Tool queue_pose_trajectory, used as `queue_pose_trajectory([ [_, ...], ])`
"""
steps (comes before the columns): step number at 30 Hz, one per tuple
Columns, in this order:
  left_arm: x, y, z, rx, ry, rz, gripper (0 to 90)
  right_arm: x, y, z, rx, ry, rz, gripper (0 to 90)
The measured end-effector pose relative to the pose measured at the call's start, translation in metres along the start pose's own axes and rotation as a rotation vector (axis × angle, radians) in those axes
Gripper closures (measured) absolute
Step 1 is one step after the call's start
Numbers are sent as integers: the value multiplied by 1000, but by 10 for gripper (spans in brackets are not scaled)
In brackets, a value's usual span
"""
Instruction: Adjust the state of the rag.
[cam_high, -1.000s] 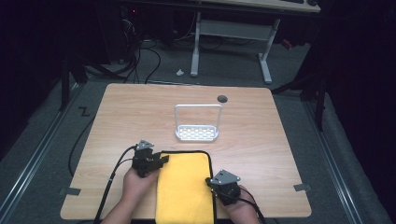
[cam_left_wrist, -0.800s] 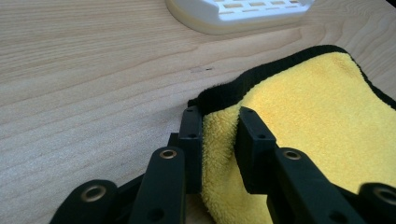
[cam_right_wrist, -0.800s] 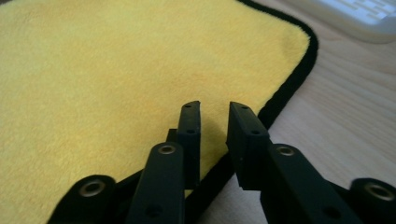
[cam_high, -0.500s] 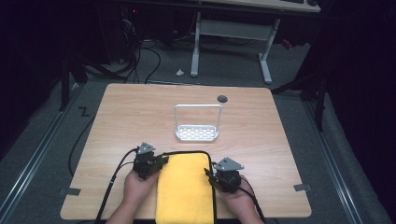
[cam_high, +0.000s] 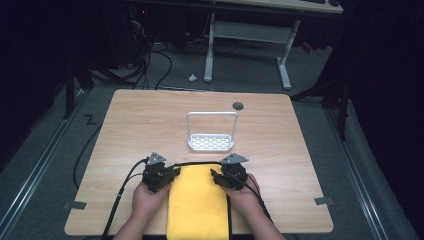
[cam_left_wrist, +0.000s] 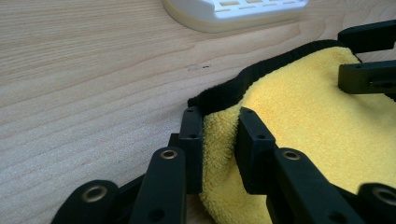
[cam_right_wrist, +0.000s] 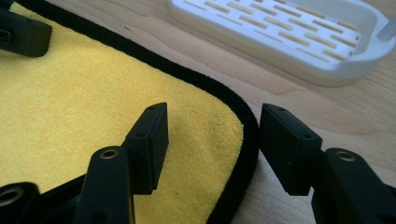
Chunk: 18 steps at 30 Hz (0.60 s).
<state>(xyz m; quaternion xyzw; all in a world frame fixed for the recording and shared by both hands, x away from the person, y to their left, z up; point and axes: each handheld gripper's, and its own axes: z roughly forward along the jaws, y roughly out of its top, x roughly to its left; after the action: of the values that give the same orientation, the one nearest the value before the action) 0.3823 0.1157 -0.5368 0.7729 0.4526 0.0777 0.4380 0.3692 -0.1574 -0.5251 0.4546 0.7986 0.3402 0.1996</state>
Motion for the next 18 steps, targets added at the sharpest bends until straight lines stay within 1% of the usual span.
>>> queue_pose_trajectory([
  [1,0,0,0,0,0,2,732,-1,0,1,0,-8,-1,434],
  [3,0,0,0,-1,0,2,730,-4,-1,2,10,8,30,437],
  [4,0,0,0,-1,-1,3,730,-4,-1,2,10,8,30,437],
  [5,0,-1,-1,-1,-2,1,729,-4,-2,3,11,28,40,461],
  [6,0,-1,-1,-1,-2,1,730,-4,-2,3,11,28,40,461],
  [7,0,-1,-1,0,-3,0,729,-3,-3,3,7,33,38,497],
  [9,0,-1,-1,1,-4,1,728,-3,-3,3,5,36,33,513],
  [11,0,-1,-1,2,-5,2,727,-2,-4,2,1,42,37,579],
  [14,0,-1,-1,6,-9,1,726,0,-7,0,-9,64,48,688],
  [16,0,-1,-1,4,-9,1,725,3,-8,-1,-13,83,34,776],
  [18,0,-1,-1,2,-9,1,725,3,-9,-1,-14,85,27,782],
])
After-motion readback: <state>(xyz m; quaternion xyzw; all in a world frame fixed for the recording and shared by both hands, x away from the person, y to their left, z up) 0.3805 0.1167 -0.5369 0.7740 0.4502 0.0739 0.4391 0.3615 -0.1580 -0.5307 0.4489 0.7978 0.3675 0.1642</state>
